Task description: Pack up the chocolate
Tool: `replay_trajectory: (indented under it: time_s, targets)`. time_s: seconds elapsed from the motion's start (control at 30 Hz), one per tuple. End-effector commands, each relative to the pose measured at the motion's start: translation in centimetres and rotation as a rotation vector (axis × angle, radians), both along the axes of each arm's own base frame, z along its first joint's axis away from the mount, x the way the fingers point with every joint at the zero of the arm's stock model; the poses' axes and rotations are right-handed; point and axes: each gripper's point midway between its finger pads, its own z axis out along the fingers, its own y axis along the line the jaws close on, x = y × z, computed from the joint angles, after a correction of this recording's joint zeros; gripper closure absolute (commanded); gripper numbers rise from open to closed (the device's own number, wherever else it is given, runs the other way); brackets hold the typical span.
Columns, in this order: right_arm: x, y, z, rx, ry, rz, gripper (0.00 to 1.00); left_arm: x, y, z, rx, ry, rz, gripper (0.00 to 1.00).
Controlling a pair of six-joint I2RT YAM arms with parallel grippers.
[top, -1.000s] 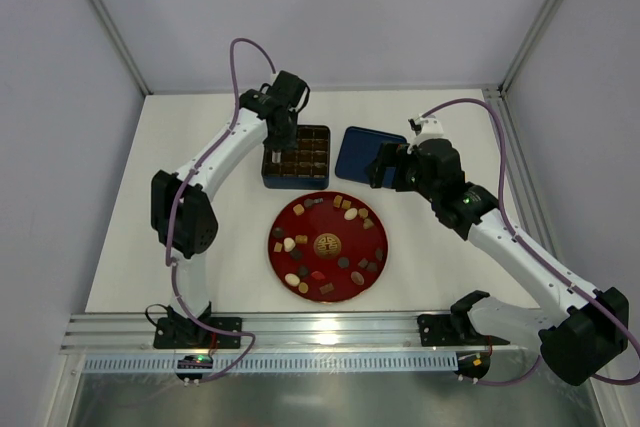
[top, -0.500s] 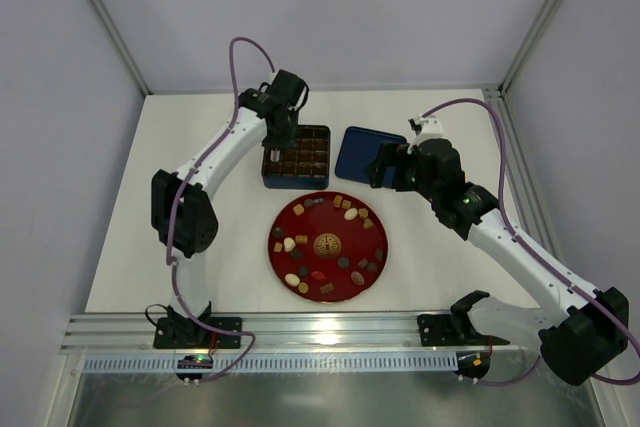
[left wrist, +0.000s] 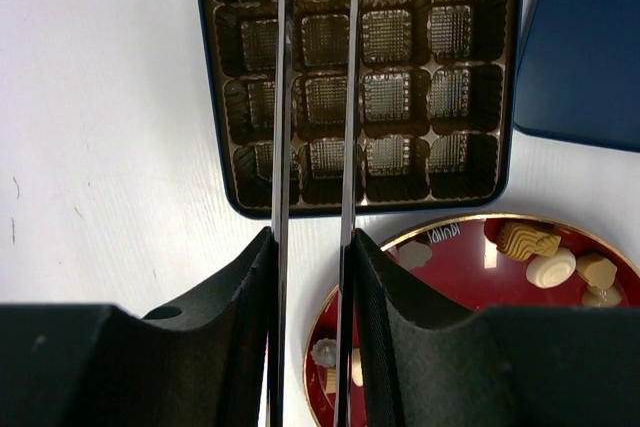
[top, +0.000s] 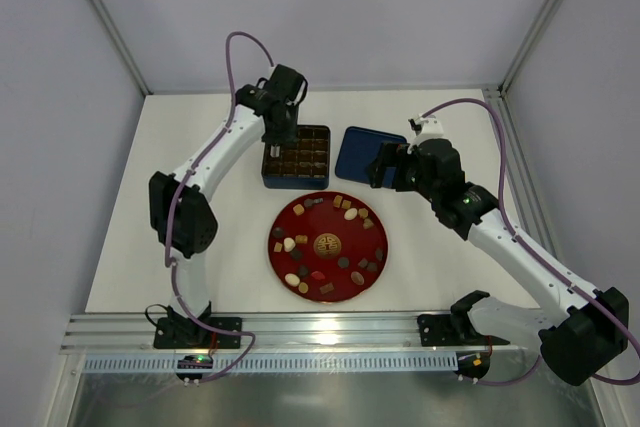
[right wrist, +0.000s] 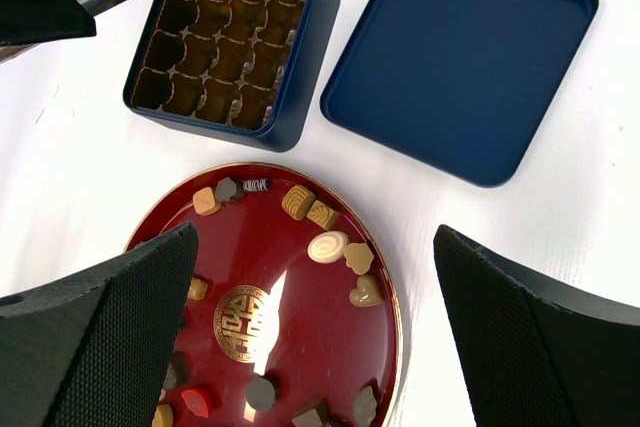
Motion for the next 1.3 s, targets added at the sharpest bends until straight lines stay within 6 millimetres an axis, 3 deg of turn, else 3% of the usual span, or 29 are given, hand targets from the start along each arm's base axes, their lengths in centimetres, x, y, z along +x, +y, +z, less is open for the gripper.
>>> replay_trajectory:
  time_s: [0.0, 0.03, 0.13, 0.17, 0.2, 0.23, 0.37, 0.67, 0.9, 1.07, 1.27]
  targets:
    - [0.2, -0.1, 1.5, 0.021, -0.048, -0.012, 0.00, -1.2, 0.4, 3.7, -0.061, -0.057, -0.014, 0.66]
    - [0.2, -0.1, 1.7, 0.023, -0.053, -0.012, 0.00, -1.8, 0.4, 4.6, -0.080, -0.070, -0.016, 0.66]
    - [0.2, -0.3, 1.6, 0.021, -0.055, -0.019, 0.00, -3.4, 0.4, 4.5, -0.110, -0.048, -0.025, 0.66]
    - [0.2, -0.4, 1.6, 0.020, -0.056, -0.023, 0.00, -4.1, 0.4, 5.5, -0.127, -0.065, -0.030, 0.66]
    - [0.2, -0.5, 1.6, 0.018, -0.058, -0.026, 0.00, -4.9, 0.3, 5.1, -0.135, -0.045, -0.042, 0.66]
    - [0.2, -0.5, 1.5, 0.015, -0.056, -0.028, 0.00, -5.8, 0.1, 6.1, -0.155, -0.060, -0.053, 0.66]
    - [0.1, -0.7, 1.6, 0.013, -0.059, -0.032, 0.00, -9.0, -0.5, 6.2, -0.163, -0.033, -0.102, 0.66]
    - [0.0, -0.6, 1.5, 0.018, -0.057, -0.031, 0.00, -17.8, -2.6, 3.6, -0.137, 0.069, -0.221, 0.66]
    - [-0.3, -0.6, 1.0, 0.026, -0.046, -0.030, 0.00, -23.2, -2.0, 1.8, -0.106, 0.145, -0.261, 0.66]
    - [-0.4, -0.5, 0.6, 0.034, -0.036, -0.025, 0.00, -25.8, -2.0, 1.3, -0.127, 0.180, -0.310, 0.66]
    - [-0.4, -0.6, 0.2, 0.029, -0.026, -0.029, 0.00, -28.3, -4.1, 1.9, -0.172, 0.208, -0.420, 0.65]
